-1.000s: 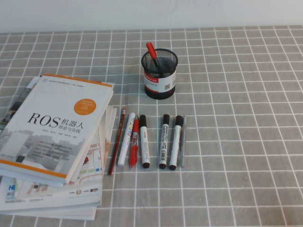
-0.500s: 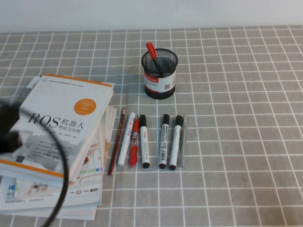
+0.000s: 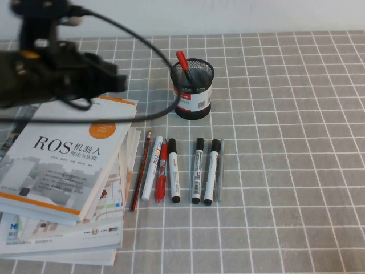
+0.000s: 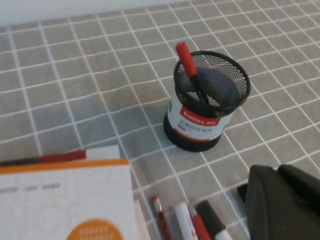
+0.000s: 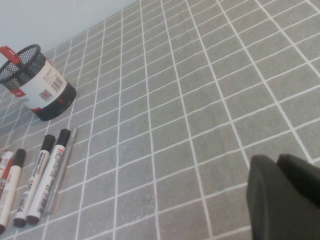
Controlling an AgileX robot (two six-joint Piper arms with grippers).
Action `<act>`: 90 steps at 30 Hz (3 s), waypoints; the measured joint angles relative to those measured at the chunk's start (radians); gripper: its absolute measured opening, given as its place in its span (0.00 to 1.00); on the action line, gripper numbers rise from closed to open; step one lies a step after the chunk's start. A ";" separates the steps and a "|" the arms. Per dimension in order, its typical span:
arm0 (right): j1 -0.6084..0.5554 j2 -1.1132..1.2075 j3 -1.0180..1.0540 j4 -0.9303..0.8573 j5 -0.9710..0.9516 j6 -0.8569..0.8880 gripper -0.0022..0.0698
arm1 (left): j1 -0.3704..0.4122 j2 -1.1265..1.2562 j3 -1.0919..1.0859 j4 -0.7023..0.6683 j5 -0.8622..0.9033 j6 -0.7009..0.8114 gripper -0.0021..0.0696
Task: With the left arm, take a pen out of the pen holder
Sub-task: 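Take a marker out of the pen holder and lay it on the table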
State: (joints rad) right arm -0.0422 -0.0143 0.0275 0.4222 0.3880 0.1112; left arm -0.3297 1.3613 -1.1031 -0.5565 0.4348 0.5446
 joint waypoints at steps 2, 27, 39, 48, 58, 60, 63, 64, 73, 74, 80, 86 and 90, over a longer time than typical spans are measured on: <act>0.000 0.000 0.000 0.000 0.000 0.000 0.01 | -0.013 0.085 -0.064 0.000 -0.002 0.004 0.03; 0.000 0.000 0.000 0.000 0.000 0.000 0.01 | -0.107 0.707 -0.694 -0.183 -0.052 -0.020 0.66; 0.000 0.000 0.000 0.000 0.000 0.000 0.01 | -0.107 0.830 -0.747 -0.185 -0.120 -0.050 0.66; 0.000 0.000 0.000 0.000 0.000 0.000 0.01 | -0.107 0.855 -0.748 -0.185 -0.186 -0.053 0.66; 0.000 0.000 0.000 0.000 0.000 0.000 0.01 | -0.107 0.884 -0.748 -0.197 -0.209 -0.059 0.63; 0.000 0.000 0.000 0.000 0.000 0.000 0.01 | -0.107 0.884 -0.748 -0.199 -0.215 -0.062 0.57; 0.000 0.000 0.000 0.000 0.000 0.000 0.01 | -0.107 0.884 -0.748 -0.199 -0.231 -0.062 0.42; 0.000 0.000 0.000 0.000 0.000 0.000 0.01 | -0.107 0.884 -0.748 -0.199 -0.238 -0.062 0.37; 0.000 0.000 0.000 0.000 0.000 0.000 0.01 | -0.107 0.884 -0.748 -0.229 -0.280 -0.063 0.18; 0.000 0.000 0.000 0.000 0.000 0.000 0.01 | -0.107 0.884 -0.748 -0.236 -0.280 -0.064 0.18; 0.000 0.000 0.000 0.000 0.000 0.000 0.01 | -0.107 0.876 -0.748 -0.248 -0.282 -0.065 0.16; 0.000 0.000 0.000 0.000 0.000 0.000 0.01 | -0.107 0.829 -0.748 -0.234 -0.277 -0.054 0.14; 0.000 0.000 0.000 0.000 0.000 0.000 0.01 | -0.107 0.775 -0.748 -0.193 -0.251 -0.030 0.14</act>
State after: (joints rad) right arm -0.0422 -0.0143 0.0275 0.4222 0.3880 0.1112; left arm -0.4371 2.1361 -1.8514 -0.7500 0.1838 0.5148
